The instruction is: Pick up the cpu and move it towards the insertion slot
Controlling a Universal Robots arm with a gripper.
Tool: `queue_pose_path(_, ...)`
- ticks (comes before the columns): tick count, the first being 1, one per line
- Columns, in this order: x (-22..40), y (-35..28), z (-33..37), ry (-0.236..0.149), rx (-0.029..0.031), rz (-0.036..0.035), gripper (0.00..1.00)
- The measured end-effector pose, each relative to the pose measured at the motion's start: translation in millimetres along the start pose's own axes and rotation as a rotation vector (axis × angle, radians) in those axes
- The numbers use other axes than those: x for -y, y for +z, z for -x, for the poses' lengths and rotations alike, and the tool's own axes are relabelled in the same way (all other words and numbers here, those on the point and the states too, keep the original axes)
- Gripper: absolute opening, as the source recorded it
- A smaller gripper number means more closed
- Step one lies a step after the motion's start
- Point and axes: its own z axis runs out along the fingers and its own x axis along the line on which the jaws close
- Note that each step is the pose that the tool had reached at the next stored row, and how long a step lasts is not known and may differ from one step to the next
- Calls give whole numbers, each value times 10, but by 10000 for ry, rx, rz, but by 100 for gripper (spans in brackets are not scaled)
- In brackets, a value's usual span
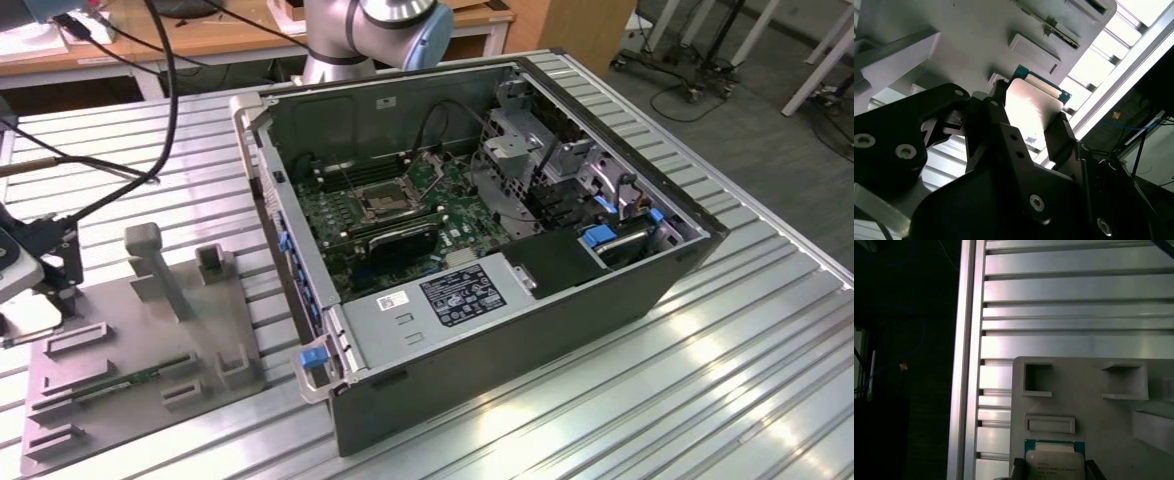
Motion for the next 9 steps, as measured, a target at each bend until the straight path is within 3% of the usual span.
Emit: queue_pose_path(9,-5,-131,0,1,0,0,55)
